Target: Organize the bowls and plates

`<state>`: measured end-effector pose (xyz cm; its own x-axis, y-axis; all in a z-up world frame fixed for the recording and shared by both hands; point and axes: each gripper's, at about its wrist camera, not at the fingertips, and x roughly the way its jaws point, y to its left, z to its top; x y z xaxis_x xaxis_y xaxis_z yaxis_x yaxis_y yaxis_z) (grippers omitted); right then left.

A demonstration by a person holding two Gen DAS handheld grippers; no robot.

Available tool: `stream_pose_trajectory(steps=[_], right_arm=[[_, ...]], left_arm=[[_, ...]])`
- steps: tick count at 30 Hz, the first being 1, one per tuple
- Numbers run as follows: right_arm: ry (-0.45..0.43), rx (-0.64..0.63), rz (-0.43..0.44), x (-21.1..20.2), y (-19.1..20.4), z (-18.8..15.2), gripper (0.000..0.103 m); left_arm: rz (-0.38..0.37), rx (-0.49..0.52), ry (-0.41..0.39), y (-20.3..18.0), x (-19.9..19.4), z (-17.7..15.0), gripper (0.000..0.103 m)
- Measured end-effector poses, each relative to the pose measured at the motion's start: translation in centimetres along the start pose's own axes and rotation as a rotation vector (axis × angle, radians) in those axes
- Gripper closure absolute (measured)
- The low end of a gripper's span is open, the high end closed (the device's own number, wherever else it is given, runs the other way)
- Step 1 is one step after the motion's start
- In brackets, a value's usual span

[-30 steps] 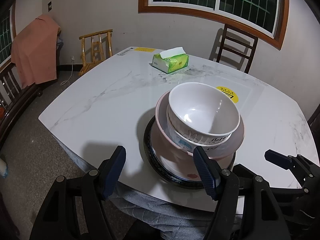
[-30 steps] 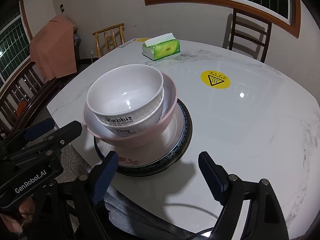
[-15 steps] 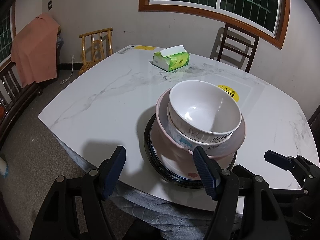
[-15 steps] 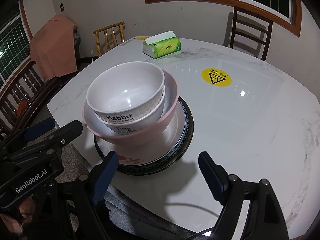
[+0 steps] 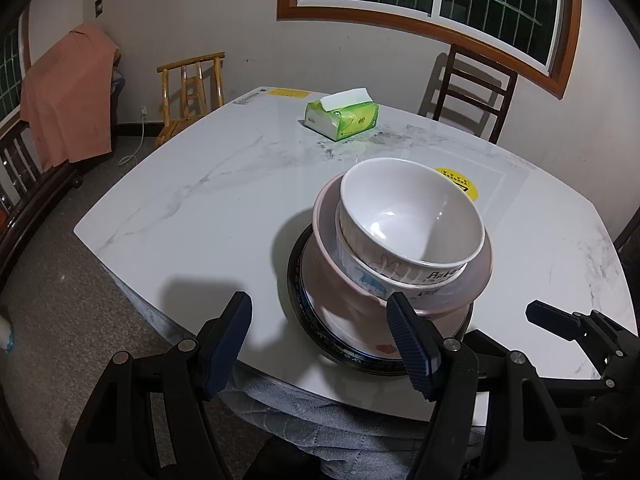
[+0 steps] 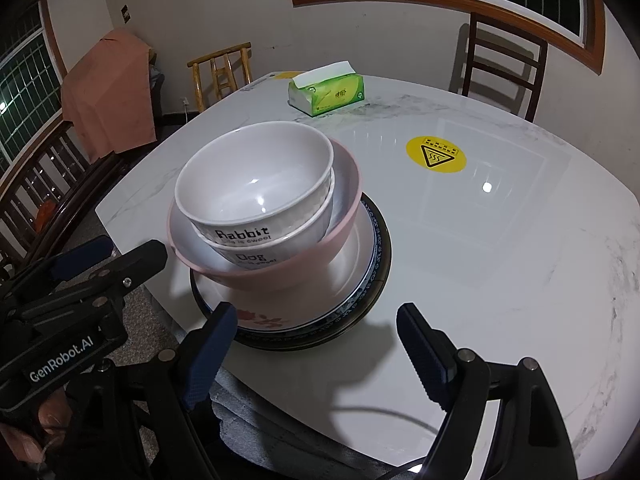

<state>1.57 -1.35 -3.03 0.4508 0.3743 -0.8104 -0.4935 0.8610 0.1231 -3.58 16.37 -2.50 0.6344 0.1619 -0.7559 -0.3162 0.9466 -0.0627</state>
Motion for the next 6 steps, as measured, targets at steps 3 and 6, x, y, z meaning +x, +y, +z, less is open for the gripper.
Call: stream_pose_trajectory(steps=[3,6], right_arm=[[0.000,-0.003,0.001,0.05,0.05,0.04,0.019],[0.000,-0.005,0.001,0.08,0.10,0.11,0.019]], left_arm=[[0.008,0.003,0.003,0.08,0.07,0.01,0.036],[0.013,0.001,0.003,0.12,0.08,0.01,0.036]])
